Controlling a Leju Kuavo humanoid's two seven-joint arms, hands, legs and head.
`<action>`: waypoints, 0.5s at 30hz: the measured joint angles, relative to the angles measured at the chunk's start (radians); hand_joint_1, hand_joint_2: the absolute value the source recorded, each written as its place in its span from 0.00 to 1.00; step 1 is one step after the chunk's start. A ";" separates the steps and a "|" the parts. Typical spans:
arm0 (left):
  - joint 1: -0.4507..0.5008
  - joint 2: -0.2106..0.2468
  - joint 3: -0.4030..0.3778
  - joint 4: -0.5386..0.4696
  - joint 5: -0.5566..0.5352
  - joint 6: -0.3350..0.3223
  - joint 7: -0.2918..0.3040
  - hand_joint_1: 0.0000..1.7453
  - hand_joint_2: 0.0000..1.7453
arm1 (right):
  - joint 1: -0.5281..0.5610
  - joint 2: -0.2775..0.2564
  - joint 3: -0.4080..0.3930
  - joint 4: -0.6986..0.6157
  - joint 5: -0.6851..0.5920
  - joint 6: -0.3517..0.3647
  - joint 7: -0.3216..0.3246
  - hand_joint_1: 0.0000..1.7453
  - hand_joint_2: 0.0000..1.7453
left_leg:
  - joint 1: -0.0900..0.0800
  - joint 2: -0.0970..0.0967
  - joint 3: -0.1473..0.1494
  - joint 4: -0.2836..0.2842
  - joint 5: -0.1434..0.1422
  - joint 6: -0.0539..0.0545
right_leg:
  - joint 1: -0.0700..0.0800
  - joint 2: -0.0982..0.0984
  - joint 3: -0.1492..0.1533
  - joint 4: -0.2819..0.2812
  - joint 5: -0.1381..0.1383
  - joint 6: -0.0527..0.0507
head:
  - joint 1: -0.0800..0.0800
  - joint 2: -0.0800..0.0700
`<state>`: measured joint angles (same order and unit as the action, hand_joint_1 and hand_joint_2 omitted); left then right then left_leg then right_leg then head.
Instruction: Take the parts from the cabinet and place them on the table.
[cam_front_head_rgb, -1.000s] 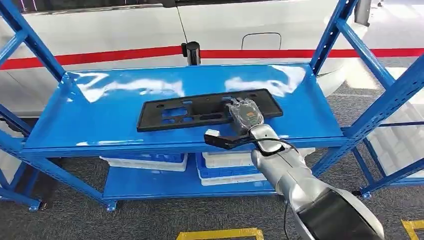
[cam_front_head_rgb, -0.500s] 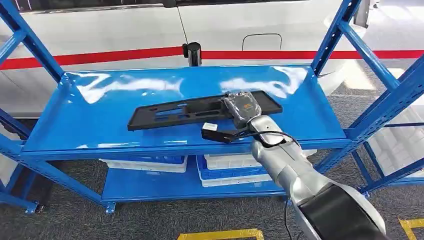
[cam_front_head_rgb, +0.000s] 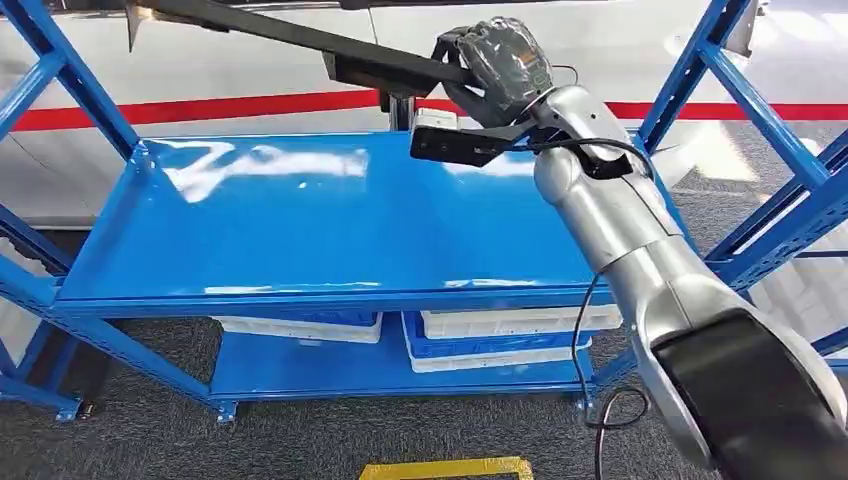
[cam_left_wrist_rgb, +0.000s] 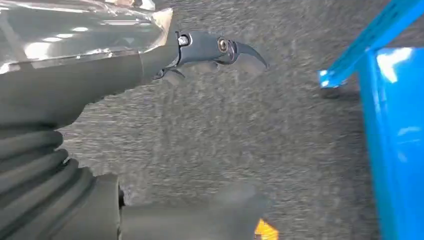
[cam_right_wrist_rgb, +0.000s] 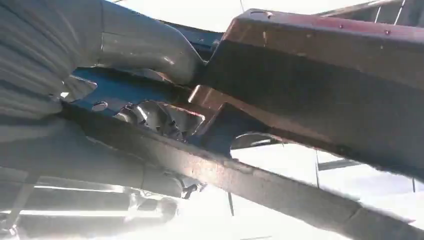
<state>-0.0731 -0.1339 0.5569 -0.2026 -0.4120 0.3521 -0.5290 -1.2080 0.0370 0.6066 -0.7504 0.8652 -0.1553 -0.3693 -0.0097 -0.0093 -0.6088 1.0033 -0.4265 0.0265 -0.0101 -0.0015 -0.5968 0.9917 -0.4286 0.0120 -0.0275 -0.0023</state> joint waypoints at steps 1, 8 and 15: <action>-0.001 0.000 0.000 0.000 -0.010 -0.005 0.020 0.00 1.00 | 0.004 -0.005 0.003 -0.005 -0.004 -0.006 0.000 0.93 1.00 | 0.000 0.000 0.000 0.000 0.000 0.000 | 0.000 0.000 0.000 0.000 0.000 0.000 | 0.000 0.000; -0.001 0.006 -0.016 0.000 -0.005 -0.019 0.064 0.00 1.00 | 0.042 -0.036 0.025 -0.008 -0.032 -0.042 -0.012 0.93 1.00 | 0.002 0.000 0.000 0.000 0.000 0.000 | 0.000 0.000 0.000 0.000 0.001 0.001 | 0.000 0.000; -0.001 0.011 -0.031 0.000 -0.007 -0.027 0.079 0.00 1.00 | 0.059 -0.052 0.029 -0.015 -0.063 -0.042 -0.026 0.93 1.00 | 0.017 0.008 0.023 -0.039 0.025 0.033 | -0.008 0.002 0.005 -0.010 -0.001 0.025 | 0.002 0.000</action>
<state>-0.0743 -0.1228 0.5260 -0.2026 -0.4193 0.3250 -0.4498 -1.1486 -0.0149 0.6359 -0.7652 0.8019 -0.1976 -0.3952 0.0076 -0.0011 -0.5853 0.9641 -0.4012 0.0599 -0.0184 0.0002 -0.5919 0.9819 -0.4299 0.0367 -0.0252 -0.0023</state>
